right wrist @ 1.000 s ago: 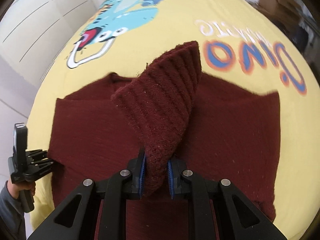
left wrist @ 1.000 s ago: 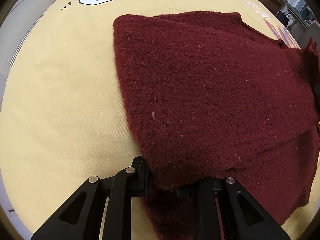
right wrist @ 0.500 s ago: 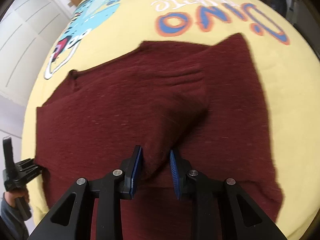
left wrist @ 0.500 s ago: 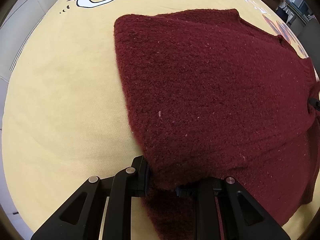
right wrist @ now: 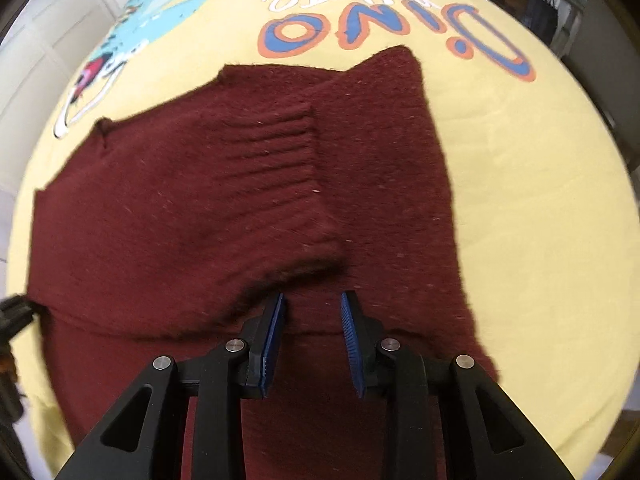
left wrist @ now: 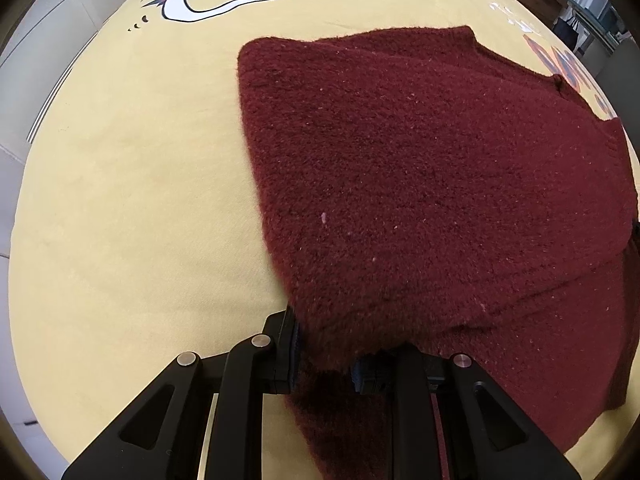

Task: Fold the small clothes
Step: 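Lay the cuff flat on the sweater body and open both tools, then move both open tools to the ribbed hem of the sweater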

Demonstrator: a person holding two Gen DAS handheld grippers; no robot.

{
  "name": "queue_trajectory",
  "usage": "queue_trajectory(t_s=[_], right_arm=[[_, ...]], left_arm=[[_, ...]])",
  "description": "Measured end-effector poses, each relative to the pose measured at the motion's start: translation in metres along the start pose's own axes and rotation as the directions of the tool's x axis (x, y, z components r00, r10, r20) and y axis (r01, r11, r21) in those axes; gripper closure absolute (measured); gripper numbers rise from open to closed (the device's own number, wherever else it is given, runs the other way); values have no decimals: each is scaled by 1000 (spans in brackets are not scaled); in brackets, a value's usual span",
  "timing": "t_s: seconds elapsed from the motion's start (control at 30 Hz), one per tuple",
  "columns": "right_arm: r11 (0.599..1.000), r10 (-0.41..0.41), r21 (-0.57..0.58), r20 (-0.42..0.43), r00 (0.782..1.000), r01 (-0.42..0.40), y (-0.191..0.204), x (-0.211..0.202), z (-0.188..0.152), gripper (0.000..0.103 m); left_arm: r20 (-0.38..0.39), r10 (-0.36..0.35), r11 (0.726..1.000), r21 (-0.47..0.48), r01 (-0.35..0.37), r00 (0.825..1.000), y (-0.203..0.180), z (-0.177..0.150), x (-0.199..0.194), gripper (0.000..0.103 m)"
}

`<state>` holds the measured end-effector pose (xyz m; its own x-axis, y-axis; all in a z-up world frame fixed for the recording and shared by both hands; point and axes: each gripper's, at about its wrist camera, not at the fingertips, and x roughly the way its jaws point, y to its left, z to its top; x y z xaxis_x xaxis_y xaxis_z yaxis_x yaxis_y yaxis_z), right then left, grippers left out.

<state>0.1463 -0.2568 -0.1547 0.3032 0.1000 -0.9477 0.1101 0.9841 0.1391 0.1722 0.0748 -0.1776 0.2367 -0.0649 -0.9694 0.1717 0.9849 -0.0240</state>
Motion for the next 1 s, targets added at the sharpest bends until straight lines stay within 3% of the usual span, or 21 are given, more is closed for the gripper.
queue_trajectory(t_s=[0.13, 0.2, 0.27, 0.33, 0.47, 0.57, 0.67, 0.73, 0.87, 0.93, 1.0], right_arm=[[999, -21, -30, 38, 999, 22, 4, -19, -2, 51], [998, -34, -58, 58, 998, 38, 10, -29, -1, 47], [996, -37, -82, 81, 996, 44, 16, -38, 2, 39], [993, -42, -107, 108, 993, 54, 27, -45, 3, 23], [985, -26, -162, 163, 986, 53, 55, -54, 8, 21], [977, -15, -203, 203, 979, 58, 79, -54, 9, 15], [968, -8, -244, 224, 974, 64, 104, -46, 7, 2], [959, -7, -275, 237, 972, 74, 118, -37, 3, 1], [942, -38, -313, 260, 965, 122, 134, -9, -9, 1], [935, -51, -327, 251, 967, 134, 136, 7, -14, 1], [931, -69, -333, 239, 968, 148, 134, 19, -16, 1]], left_arm=[[-20, 20, 1000, -14, -20, 1000, 2, -4, -15, 84], [-17, 34, 999, -24, -35, 999, 0, -6, -28, 75], [6, 49, 999, -22, -49, 999, -1, -7, -46, 46], [19, 52, 999, -8, -51, 998, -6, -7, -63, 26], [106, 34, 999, 27, -37, 994, -32, 4, -93, 1], [163, 8, 999, 49, -16, 987, -56, 12, -101, 1], [197, -2, 999, 49, -7, 980, -79, 20, -90, 1], [207, -7, 999, 51, -3, 978, -101, 23, -73, 1], [154, -3, 998, 59, -7, 988, -104, 36, -18, 1], [128, 17, 997, 72, -26, 992, -106, 29, -2, 1], [155, 21, 996, 80, -34, 988, -101, 18, 1, 1]])
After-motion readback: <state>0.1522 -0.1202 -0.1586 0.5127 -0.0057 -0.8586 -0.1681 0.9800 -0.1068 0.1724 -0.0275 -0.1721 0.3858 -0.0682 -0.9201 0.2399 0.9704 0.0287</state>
